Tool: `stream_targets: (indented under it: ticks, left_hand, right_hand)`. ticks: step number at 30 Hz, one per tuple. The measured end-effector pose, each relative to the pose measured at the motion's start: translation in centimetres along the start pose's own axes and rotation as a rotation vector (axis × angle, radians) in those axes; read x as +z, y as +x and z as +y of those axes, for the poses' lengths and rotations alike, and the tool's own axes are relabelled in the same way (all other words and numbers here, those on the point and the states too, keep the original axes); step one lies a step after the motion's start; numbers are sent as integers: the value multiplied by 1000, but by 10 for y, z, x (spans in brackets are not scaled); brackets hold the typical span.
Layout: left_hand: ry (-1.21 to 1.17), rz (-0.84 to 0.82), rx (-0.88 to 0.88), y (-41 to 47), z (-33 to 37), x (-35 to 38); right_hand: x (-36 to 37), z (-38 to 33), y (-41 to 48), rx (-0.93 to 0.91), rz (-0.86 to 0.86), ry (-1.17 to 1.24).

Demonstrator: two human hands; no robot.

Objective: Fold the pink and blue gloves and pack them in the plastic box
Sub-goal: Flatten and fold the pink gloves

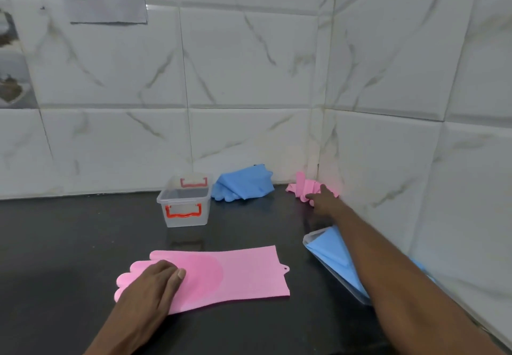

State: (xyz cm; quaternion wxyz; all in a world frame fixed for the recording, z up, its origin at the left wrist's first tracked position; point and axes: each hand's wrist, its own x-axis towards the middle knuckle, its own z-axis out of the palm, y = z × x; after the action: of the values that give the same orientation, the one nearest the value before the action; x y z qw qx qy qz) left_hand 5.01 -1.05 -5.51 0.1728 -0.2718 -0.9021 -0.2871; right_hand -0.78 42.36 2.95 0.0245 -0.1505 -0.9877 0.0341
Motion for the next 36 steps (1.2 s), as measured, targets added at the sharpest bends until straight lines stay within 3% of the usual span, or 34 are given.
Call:
stream_targets:
  ticks: [4, 9, 15, 17, 21, 26, 29, 32, 36]
  left_hand:
    - [-17, 24, 1, 2, 2, 1]
    - [-9, -10, 10, 2, 2, 0]
    - [42, -36, 9, 0, 1, 0]
    - [53, -34, 18, -1, 2, -1]
    - [61, -15, 36, -1, 4, -1]
    - [19, 10, 33, -6, 8, -4]
    - [-60, 124, -48, 1, 21, -11]
    - [-264, 90, -153, 32, 55, -14]
    - [-448, -16, -157, 98, 101, -12]
  right_hand:
    - [15, -1, 24, -54, -79, -59]
    - [24, -2, 42, -45, -13, -10]
    - [-19, -15, 44, -20, 579, 631]
    - [-42, -18, 38, -33, 645, 838]
    - [-88, -28, 23, -56, 662, 1138]
    - [-124, -48, -1, -32, 624, 1288]
    - [-131, -65, -17, -30, 612, 1343]
    - [-143, -84, -34, -123, 485, 1454]
    - [-161, -99, -56, -315, 283, 1452]
